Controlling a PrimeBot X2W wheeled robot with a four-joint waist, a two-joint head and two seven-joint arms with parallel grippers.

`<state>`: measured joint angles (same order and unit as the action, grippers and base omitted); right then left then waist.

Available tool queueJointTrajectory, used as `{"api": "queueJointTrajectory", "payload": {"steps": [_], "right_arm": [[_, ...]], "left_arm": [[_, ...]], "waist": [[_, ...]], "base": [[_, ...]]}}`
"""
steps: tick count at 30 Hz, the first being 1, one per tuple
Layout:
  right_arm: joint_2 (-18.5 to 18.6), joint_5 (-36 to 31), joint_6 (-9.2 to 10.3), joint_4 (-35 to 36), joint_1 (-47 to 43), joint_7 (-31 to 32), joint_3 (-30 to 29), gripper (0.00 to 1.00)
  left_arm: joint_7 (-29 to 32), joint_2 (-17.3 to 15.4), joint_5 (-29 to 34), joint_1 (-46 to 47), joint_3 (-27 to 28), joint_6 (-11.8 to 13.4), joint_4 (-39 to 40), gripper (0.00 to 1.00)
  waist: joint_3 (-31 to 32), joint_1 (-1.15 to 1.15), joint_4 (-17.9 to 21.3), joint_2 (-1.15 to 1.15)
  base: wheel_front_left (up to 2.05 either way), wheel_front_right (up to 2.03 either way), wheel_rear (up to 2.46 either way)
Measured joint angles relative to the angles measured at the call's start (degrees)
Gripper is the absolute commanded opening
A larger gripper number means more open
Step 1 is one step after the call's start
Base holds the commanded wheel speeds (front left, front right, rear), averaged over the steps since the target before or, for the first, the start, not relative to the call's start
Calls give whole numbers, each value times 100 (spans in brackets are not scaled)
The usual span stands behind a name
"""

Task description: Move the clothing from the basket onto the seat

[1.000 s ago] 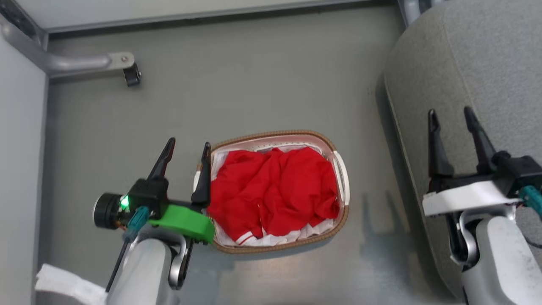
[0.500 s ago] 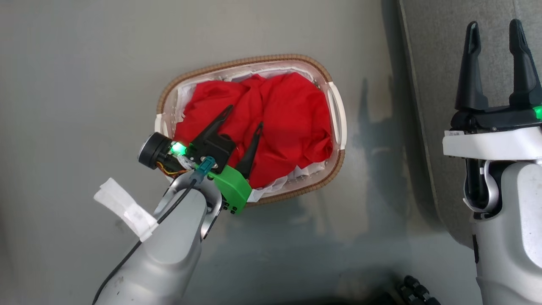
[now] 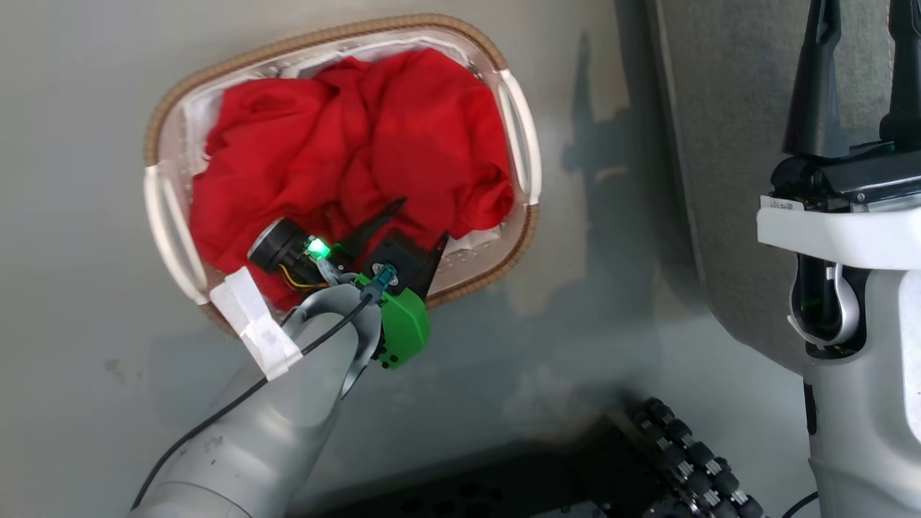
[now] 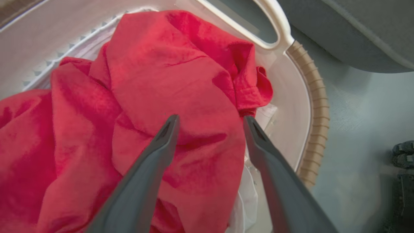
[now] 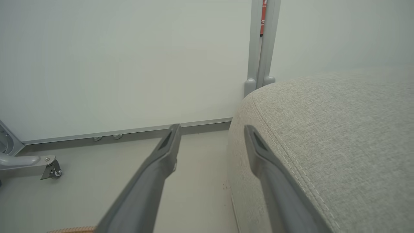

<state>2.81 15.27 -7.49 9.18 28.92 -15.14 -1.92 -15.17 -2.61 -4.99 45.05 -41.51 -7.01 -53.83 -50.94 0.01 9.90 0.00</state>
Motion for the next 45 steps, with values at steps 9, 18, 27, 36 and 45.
{"api": "queueJointTrajectory", "payload": {"steps": [9, 18, 27, 36, 45], "right_arm": [[0, 207, 0, 151, 51, 0, 90, 100], [-1, 278, 0, 104, 99, 0, 79, 100], [-4, 59, -1, -347, 5, 0, 41, 100], [-8, -298, -1, -862, -413, 0, -10, 100], [-9, -478, -2, -1341, -1053, 0, 82, 100]], "left_arm": [[123, -5, -16, 521, -156, 379, -981, 100], [132, -7, -303, 666, -160, 510, -1235, 0], [32, -11, -621, 428, -244, 541, -772, 0], [10, -334, -587, -120, -142, 543, 475, 0], [4, -954, -433, -412, -97, 297, 1540, 0]], "waist": [[-351, 0, 376, 0], [-345, -1, 449, 0], [104, -1, 236, 0], [1004, -1, -64, 0], [2196, -1, -319, 0]], "base": [[0, 0, 0], [0, 0, 0], [0, 0, 0], [0, 0, 0], [0, 0, 0]]}}
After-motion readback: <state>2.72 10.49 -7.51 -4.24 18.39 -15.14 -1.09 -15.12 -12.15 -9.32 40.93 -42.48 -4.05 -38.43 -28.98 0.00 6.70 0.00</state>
